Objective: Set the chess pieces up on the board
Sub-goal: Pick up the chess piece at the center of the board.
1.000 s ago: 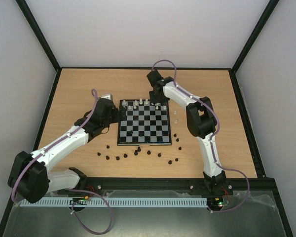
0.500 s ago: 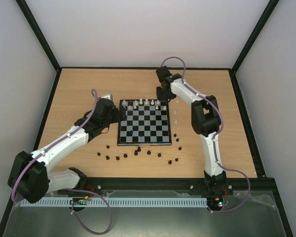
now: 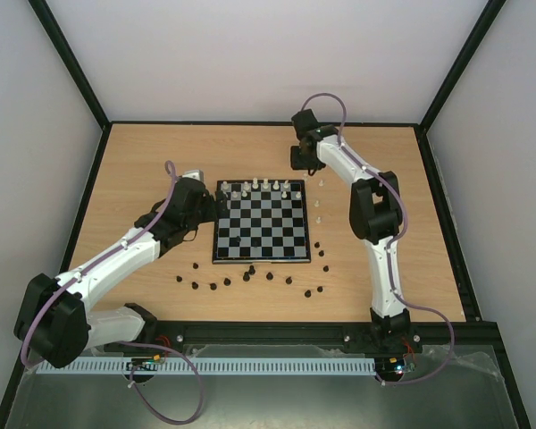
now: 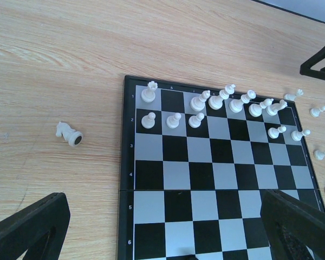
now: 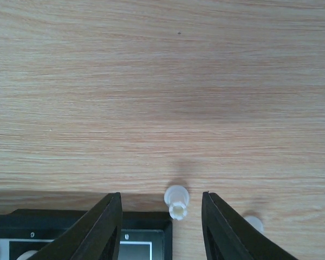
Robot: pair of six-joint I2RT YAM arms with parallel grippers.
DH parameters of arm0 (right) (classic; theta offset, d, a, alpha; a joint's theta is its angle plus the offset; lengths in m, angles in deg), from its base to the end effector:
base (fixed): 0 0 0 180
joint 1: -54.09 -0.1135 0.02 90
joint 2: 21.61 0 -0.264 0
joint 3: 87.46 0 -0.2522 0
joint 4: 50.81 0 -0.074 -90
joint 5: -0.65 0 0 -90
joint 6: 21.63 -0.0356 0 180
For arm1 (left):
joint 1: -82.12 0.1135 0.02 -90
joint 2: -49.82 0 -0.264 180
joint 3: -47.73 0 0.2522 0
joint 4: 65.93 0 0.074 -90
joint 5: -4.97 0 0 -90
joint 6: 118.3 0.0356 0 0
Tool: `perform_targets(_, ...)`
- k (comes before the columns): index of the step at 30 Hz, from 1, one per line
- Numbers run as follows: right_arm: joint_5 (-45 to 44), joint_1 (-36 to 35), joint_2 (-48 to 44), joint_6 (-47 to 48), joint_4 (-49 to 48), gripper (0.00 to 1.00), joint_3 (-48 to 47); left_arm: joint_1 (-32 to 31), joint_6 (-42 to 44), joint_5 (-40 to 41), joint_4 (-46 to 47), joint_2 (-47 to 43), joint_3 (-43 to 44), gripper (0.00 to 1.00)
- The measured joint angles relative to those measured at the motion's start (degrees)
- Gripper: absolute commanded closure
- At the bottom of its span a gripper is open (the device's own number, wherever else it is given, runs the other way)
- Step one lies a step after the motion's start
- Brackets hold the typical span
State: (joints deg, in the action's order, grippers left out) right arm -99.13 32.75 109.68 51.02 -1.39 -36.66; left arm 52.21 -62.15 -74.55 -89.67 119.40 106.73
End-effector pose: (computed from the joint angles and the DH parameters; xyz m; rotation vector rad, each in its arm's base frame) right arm 0.4811 0.1815 0.2173 -0.0122 2.4536 0.0857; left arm 0.2337 -0.1269 0.2531 -0.1813 2.1846 -0.4402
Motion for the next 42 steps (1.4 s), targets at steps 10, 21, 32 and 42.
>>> perform_targets(10, 0.1, 0.0, 4.5, 0.0, 0.6, 0.62, -0.8, 0.1, 0.0, 0.0, 0.0, 0.0, -0.1, 0.0)
perform_targets(21, 0.0, 0.0, 4.6, 0.0, 0.9, 0.72, -0.8, 0.1, 0.0, 0.0, 0.1, 0.0, -0.3, 0.0)
perform_targets(32, -0.7, 0.3, 5.6, -0.1, 1.7, 0.84, -0.8, 0.1, 0.0, 0.0, 0.1, 0.0, -0.3, 0.0)
perform_targets(42, -1.1, 0.8, 5.2, -0.7, 1.6, 0.91, 0.2, 0.1, 0.0, 0.0, 0.1, 0.0, -0.3, 0.01)
